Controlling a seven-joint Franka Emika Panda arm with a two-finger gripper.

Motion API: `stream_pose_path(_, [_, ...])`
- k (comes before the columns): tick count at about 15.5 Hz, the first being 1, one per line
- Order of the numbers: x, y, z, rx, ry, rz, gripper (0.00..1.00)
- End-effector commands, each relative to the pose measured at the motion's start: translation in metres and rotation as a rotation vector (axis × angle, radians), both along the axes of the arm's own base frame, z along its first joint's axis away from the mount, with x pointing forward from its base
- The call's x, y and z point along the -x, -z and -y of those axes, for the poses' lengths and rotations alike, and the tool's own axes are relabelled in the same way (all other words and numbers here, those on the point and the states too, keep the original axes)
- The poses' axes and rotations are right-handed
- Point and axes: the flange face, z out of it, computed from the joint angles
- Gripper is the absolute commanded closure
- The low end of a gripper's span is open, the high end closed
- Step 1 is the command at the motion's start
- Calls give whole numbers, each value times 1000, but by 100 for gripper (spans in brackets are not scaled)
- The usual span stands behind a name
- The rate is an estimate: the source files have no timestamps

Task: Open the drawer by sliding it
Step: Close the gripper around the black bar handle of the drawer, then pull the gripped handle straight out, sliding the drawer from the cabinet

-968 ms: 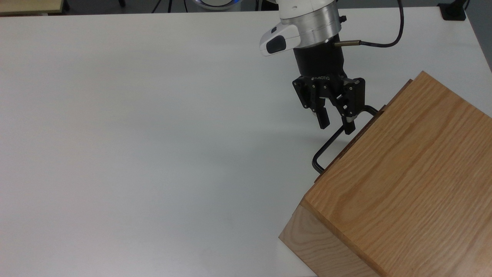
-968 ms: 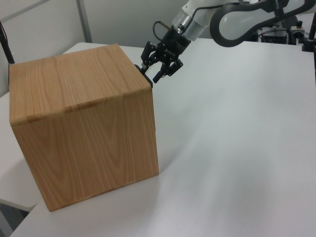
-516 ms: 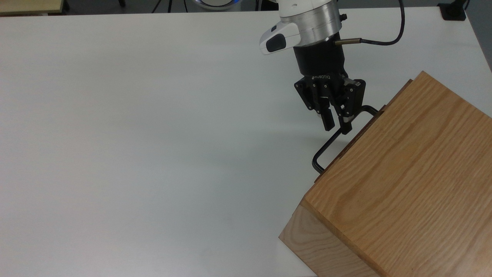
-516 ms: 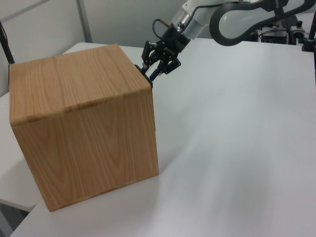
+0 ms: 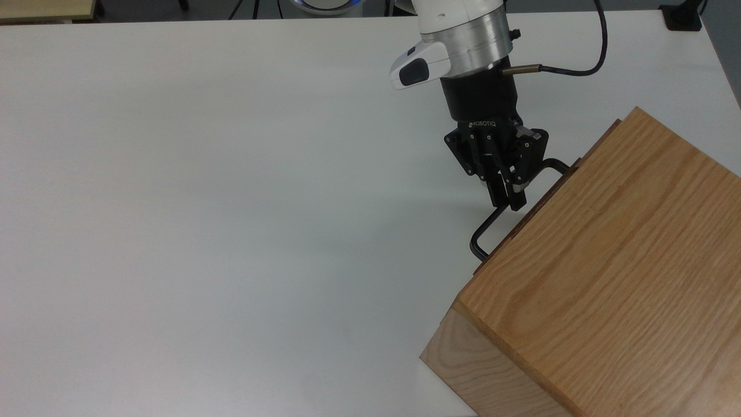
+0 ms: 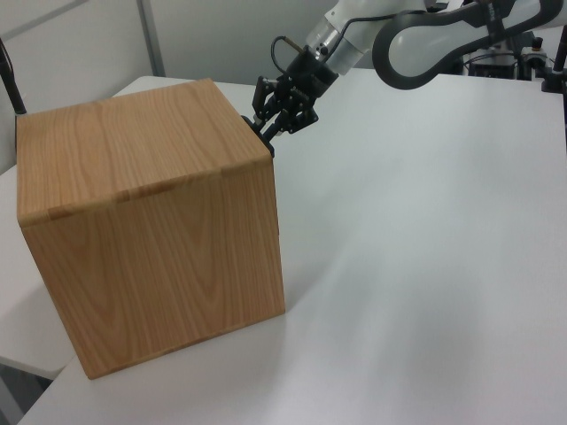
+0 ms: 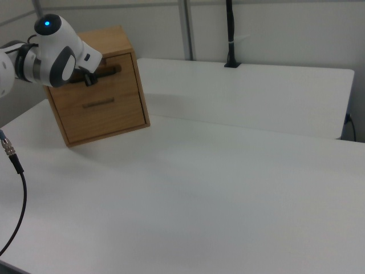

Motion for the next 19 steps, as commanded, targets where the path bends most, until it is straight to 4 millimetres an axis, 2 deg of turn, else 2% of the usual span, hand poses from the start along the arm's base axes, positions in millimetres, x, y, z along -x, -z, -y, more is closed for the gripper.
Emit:
stream_pose_path(1, [-2, -2, -2, -5, -3, 21, 89])
stream_pose_path(3, [-1, -1, -4, 14, -19, 28, 99])
stream_pose_path(4, [-1, 0, -4, 16, -21, 27, 100])
stream_pose_path(11, [2, 6, 6, 30, -15, 5, 99])
stream_pose_path(12, [2, 5, 14, 32, -5, -2, 99])
stream_pose_path(15, [8, -3, 32, 47, 4, -60, 99])
stream_pose_path(19, [20, -18, 44, 78, -11, -149, 99])
